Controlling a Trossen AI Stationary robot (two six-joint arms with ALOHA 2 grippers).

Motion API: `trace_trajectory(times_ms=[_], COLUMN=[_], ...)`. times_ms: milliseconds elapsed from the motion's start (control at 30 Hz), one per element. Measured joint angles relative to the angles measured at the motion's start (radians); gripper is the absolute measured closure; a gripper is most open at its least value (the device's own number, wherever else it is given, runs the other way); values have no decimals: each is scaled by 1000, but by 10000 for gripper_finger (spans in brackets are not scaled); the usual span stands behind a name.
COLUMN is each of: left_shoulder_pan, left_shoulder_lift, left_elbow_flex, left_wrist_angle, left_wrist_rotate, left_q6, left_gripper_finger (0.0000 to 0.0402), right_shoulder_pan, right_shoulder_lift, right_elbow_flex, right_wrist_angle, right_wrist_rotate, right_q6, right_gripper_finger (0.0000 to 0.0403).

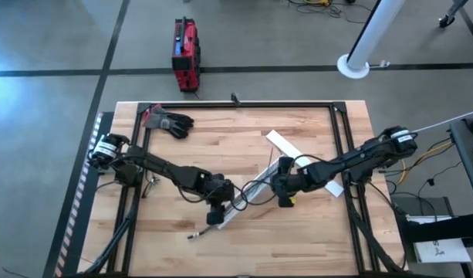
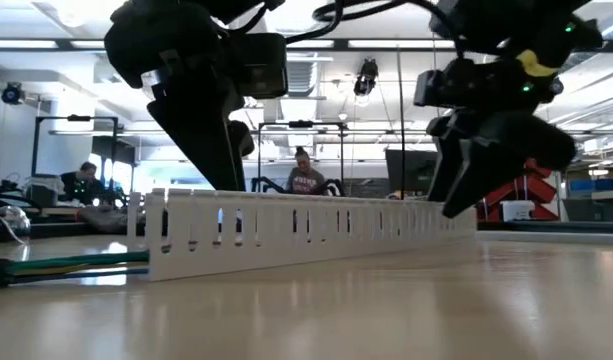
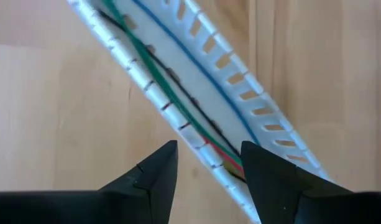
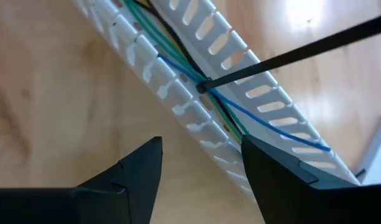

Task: Ziptie cables
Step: Put the zip-tied cables into the white cable duct

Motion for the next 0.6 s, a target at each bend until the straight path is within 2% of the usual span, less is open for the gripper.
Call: trace_trajectory(times_ms=[200, 467, 600], left_shoulder_pan=[-4, -7, -12], left_shoulder_lift=[-12, -74, -114], left_elbow_flex=[28, 29, 28], left_wrist_angle=[-96, -200, -215], left_wrist_rotate=[-1, -41, -72], left_q6=[9, 6, -10], left_gripper_finger=[236, 260, 273], right_shoulder_pan=[48, 60, 84], right_shoulder_lift=[-34, -119, -138], right_elbow_flex=[-2, -3, -3], right_wrist_angle=[-19, -102, -180], right_wrist_rotate=[-24, -29, -150], right_q6=[35, 89, 134], right_gripper_finger=[199, 199, 199])
